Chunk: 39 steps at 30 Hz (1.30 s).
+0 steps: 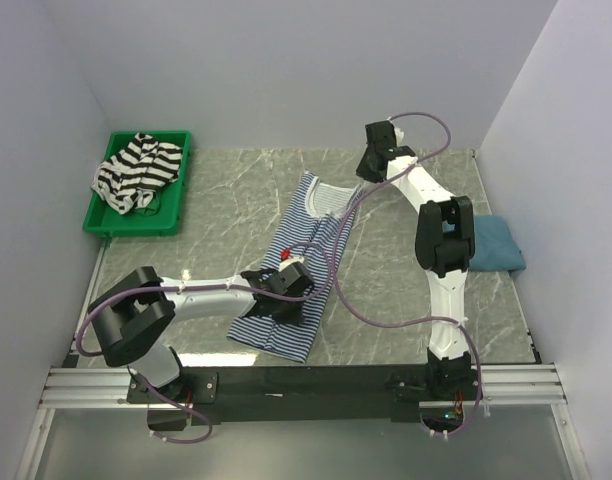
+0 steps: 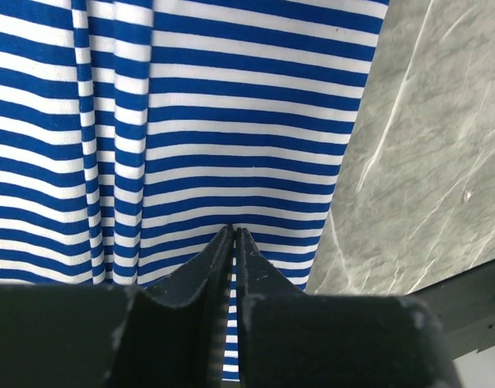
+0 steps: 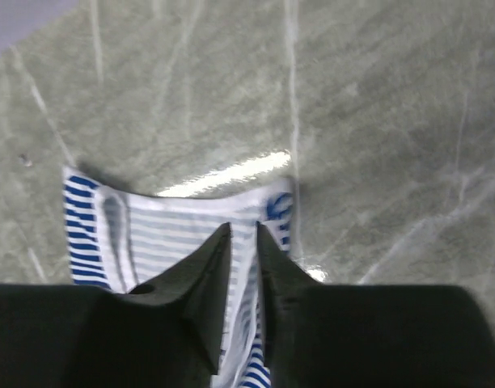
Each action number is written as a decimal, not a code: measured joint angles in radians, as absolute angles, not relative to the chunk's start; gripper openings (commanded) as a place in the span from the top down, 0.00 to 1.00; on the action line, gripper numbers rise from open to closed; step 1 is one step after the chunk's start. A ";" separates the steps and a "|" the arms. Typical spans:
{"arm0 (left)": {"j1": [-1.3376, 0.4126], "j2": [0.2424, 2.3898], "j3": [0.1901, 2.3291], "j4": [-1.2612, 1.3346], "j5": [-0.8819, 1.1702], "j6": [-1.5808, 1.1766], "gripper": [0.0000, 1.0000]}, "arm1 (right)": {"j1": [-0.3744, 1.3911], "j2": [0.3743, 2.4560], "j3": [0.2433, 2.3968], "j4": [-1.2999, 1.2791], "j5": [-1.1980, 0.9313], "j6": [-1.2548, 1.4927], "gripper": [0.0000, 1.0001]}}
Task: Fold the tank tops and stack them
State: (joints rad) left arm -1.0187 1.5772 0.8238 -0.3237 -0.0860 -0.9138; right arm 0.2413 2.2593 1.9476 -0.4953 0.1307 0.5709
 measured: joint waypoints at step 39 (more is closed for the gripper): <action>-0.571 1.071 0.842 -0.463 -0.154 -0.933 0.74 | 0.618 2.003 1.431 -0.299 0.170 0.672 0.48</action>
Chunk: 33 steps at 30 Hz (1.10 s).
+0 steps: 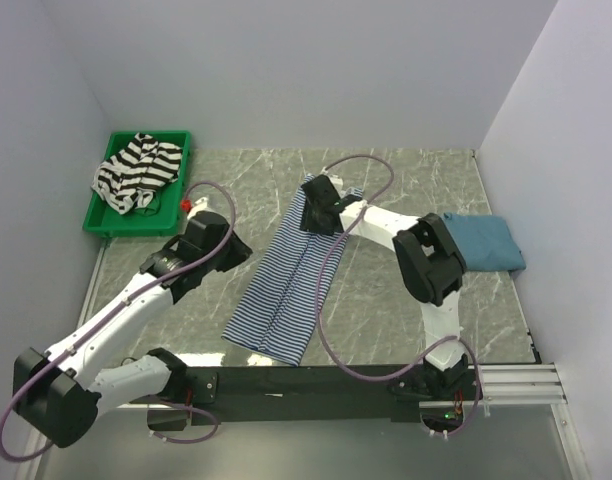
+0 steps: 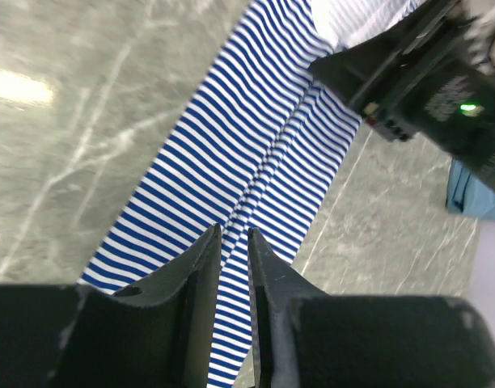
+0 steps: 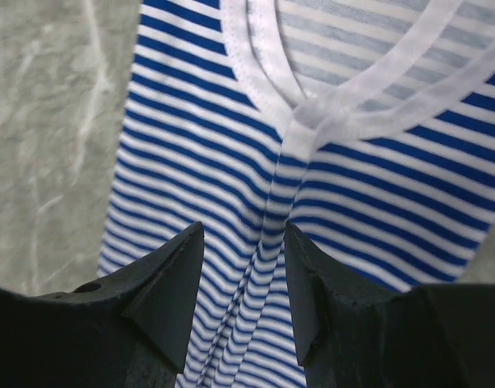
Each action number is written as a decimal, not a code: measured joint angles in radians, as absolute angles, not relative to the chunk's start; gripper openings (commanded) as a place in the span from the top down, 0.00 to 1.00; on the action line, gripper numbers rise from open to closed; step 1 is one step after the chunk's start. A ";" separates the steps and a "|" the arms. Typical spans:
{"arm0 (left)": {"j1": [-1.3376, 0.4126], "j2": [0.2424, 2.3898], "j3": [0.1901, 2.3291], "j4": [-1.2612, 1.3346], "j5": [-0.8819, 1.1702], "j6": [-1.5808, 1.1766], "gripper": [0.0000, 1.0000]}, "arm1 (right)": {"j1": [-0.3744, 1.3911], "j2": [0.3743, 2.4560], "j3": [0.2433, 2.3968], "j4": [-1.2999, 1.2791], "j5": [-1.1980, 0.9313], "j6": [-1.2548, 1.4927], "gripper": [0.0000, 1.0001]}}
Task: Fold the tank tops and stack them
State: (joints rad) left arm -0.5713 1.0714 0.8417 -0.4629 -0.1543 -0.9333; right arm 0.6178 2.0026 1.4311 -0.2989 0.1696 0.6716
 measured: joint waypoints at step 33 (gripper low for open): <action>-0.454 1.257 0.847 -0.393 0.032 -0.849 0.62 | 0.371 2.589 2.378 -0.773 0.167 0.225 0.32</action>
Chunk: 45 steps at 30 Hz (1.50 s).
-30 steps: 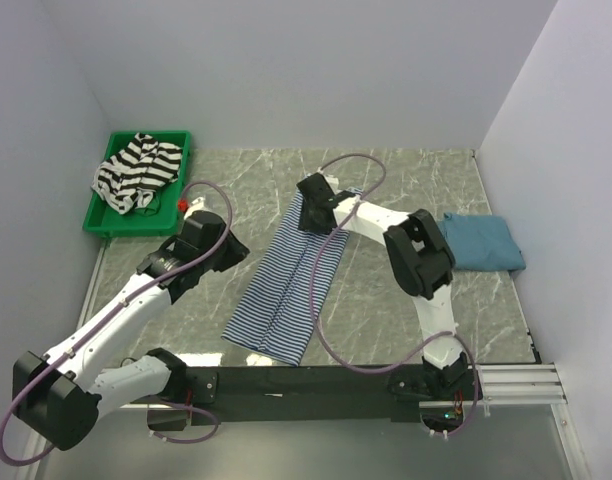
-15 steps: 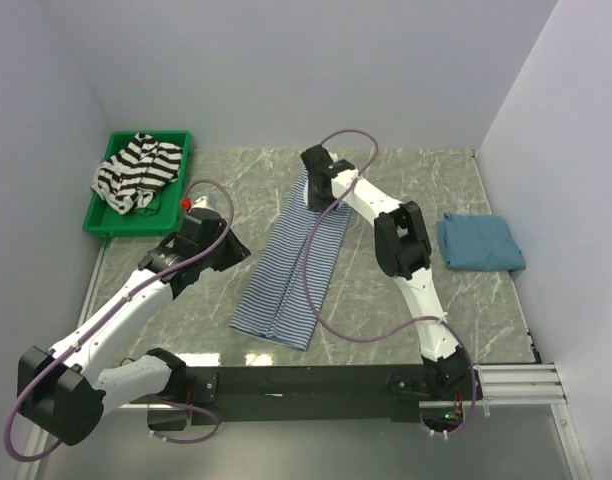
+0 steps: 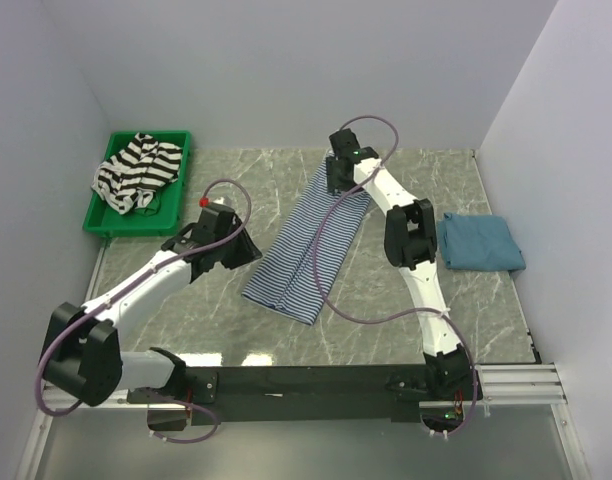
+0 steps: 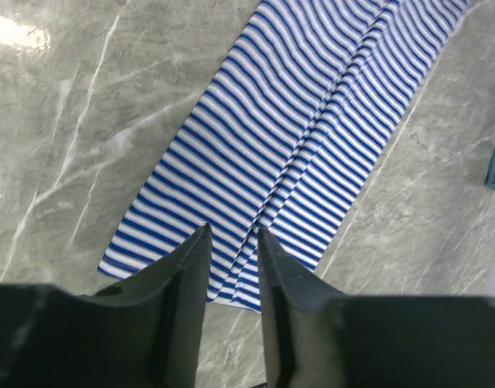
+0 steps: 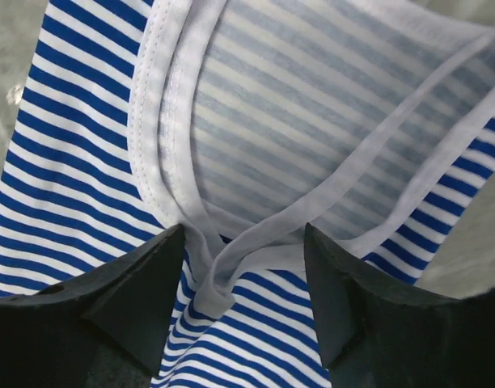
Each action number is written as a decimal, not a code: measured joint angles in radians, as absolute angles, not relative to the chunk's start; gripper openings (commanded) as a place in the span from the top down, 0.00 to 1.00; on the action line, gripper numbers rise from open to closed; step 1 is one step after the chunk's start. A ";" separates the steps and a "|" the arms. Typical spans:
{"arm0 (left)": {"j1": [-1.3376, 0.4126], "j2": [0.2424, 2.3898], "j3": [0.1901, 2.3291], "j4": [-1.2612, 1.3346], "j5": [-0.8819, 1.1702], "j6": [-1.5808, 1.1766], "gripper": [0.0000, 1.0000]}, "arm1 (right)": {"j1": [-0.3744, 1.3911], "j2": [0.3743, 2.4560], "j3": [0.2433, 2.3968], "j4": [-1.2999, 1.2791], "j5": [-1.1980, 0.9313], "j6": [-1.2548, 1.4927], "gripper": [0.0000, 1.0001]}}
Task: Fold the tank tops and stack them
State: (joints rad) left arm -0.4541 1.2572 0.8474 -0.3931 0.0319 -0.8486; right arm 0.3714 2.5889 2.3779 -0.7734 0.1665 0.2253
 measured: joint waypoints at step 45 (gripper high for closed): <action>-0.381 1.152 0.470 -0.220 0.008 -0.899 0.44 | 1.020 1.341 0.668 -0.296 0.205 1.291 0.35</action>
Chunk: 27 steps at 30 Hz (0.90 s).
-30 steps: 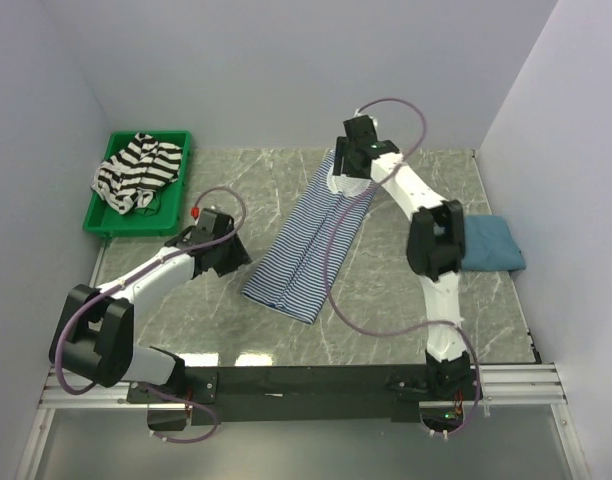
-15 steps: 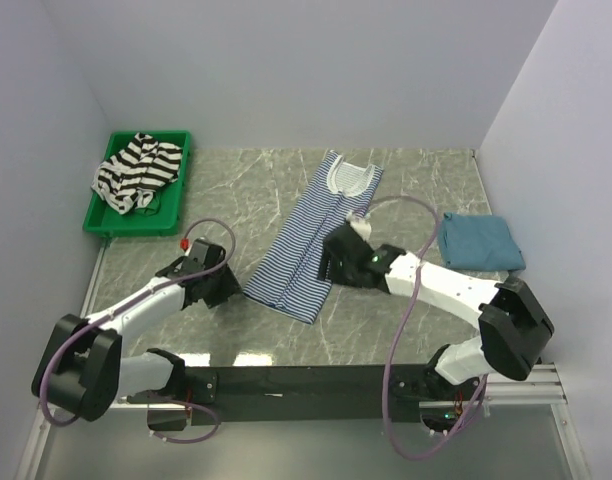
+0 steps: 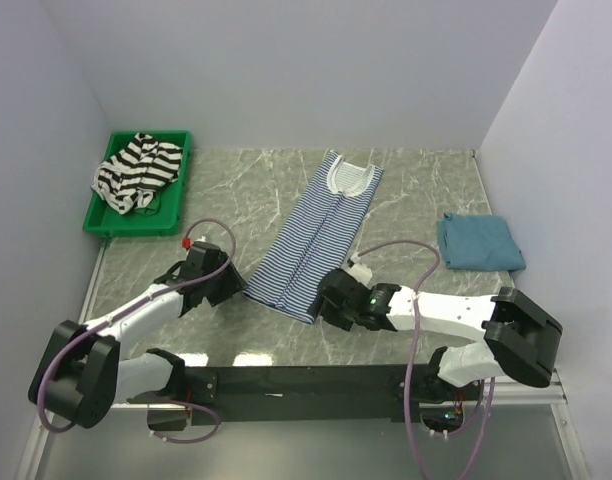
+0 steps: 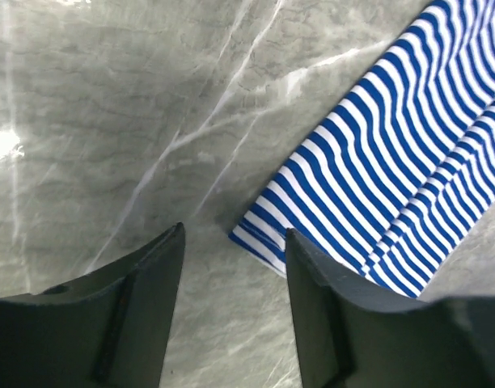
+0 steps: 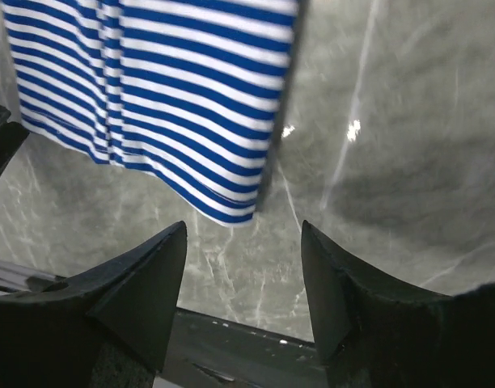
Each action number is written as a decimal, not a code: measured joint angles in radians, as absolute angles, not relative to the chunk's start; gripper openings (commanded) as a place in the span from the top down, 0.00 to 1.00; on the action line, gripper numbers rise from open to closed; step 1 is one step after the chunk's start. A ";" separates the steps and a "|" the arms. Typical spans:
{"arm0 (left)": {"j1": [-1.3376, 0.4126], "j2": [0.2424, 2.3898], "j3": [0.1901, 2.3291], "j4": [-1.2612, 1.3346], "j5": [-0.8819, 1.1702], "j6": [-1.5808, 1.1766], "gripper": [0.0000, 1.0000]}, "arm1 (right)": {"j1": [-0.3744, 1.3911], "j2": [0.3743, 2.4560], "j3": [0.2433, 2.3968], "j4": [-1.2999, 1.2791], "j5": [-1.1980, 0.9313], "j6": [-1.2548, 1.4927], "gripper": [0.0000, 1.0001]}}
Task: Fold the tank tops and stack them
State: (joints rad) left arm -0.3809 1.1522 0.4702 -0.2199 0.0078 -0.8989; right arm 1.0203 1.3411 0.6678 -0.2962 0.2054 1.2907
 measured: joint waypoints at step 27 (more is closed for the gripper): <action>-0.538 1.288 0.507 -0.147 -0.051 -0.923 0.82 | 1.056 1.457 0.605 -0.136 0.217 1.517 0.80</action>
